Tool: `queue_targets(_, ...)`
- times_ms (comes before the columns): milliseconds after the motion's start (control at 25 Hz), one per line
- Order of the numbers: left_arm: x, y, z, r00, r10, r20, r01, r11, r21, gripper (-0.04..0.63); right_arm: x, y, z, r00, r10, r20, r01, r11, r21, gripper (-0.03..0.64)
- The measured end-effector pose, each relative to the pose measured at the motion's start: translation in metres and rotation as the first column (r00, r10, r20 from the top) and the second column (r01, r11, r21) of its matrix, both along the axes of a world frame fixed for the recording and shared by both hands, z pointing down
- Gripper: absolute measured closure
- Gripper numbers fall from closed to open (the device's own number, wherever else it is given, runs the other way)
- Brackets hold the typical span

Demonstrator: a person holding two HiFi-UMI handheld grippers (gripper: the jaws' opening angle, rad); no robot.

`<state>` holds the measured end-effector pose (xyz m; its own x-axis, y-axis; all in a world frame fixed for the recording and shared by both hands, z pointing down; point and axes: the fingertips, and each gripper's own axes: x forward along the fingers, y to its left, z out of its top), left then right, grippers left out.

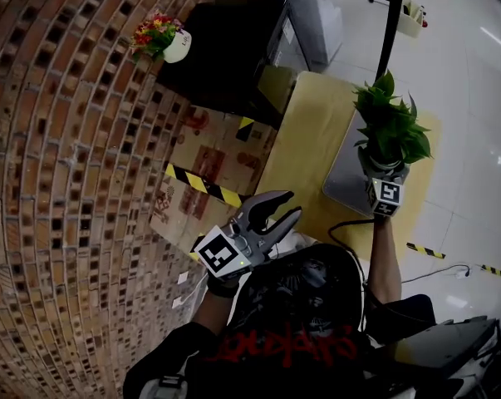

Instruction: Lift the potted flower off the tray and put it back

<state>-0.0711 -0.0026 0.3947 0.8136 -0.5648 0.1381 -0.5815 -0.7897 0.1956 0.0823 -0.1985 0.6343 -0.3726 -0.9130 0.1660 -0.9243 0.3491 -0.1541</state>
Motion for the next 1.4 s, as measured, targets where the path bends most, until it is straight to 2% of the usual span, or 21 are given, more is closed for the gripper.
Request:
queue_targets(80,0.003,-0.006,0.002,1.000,-0.015,0.008,0.015,1.000,-0.008,0.483,-0.004,-0.013,0.013,1.000,-0.028,0.008,0.028,1.000,0.000,0.071)
queue_targets(160,0.006,-0.010,0.003,1.000,-0.025,0.012,0.025,1.000,-0.017,0.483,-0.002,-0.027,0.040,0.999,-0.034,-0.025,0.034,0.999,0.002,0.071)
queue_targets(320,0.009,-0.008,0.004,1.000,-0.023,0.013,0.023,0.999,-0.034,0.483,-0.003,-0.026,0.088,0.997,-0.031,-0.065,0.027,0.998,-0.055,0.071)
queue_targets(480,0.006,-0.012,0.008,0.998,-0.052,0.034,0.053,0.998,-0.026,0.484,-0.005,-0.016,0.091,0.998,-0.028,-0.050,0.026,0.999,-0.048,0.070)
queue_targets(680,0.007,-0.013,0.010,0.998,-0.053,-0.024,0.052,0.998,-0.039,0.483,-0.005,-0.004,0.084,0.998,-0.036,-0.054,0.031,0.996,-0.078,0.069)
queue_targets(760,0.011,-0.011,0.008,0.999,-0.029,-0.020,0.028,0.999,-0.030,0.483,-0.001,-0.002,0.054,0.998,-0.034,-0.053,0.032,0.999,-0.032,0.071)
queue_targets(840,0.011,-0.010,0.005,0.999,-0.022,-0.027,0.022,1.000,-0.020,0.483,0.001,-0.001,0.014,0.997,-0.027,-0.072,0.031,0.998,0.060,0.071)
queue_targets(960,0.006,-0.008,0.002,0.999,-0.027,-0.044,0.027,1.000,-0.010,0.483,-0.001,0.004,-0.045,0.997,-0.022,-0.073,0.035,0.982,0.184,0.071)
queue_targets(1040,0.004,-0.005,0.000,0.998,-0.031,-0.051,0.031,0.999,-0.009,0.483,-0.005,0.005,-0.072,0.997,-0.036,-0.073,0.052,0.972,0.228,0.069)
queue_targets(1160,0.000,-0.003,0.001,0.998,-0.043,-0.055,0.042,0.999,-0.017,0.483,-0.010,-0.009,-0.063,0.998,-0.032,-0.061,0.043,0.981,0.188,0.069)
queue_targets(1280,0.000,-0.002,0.007,0.998,-0.047,-0.047,0.046,0.998,-0.036,0.483,0.000,-0.045,0.003,0.996,-0.012,-0.083,0.018,0.997,0.073,0.071)
queue_targets(1400,-0.005,-0.003,0.010,0.996,-0.082,-0.034,0.080,0.996,-0.049,0.483,0.002,-0.081,0.053,0.992,0.022,-0.124,-0.020,1.000,0.018,0.072)
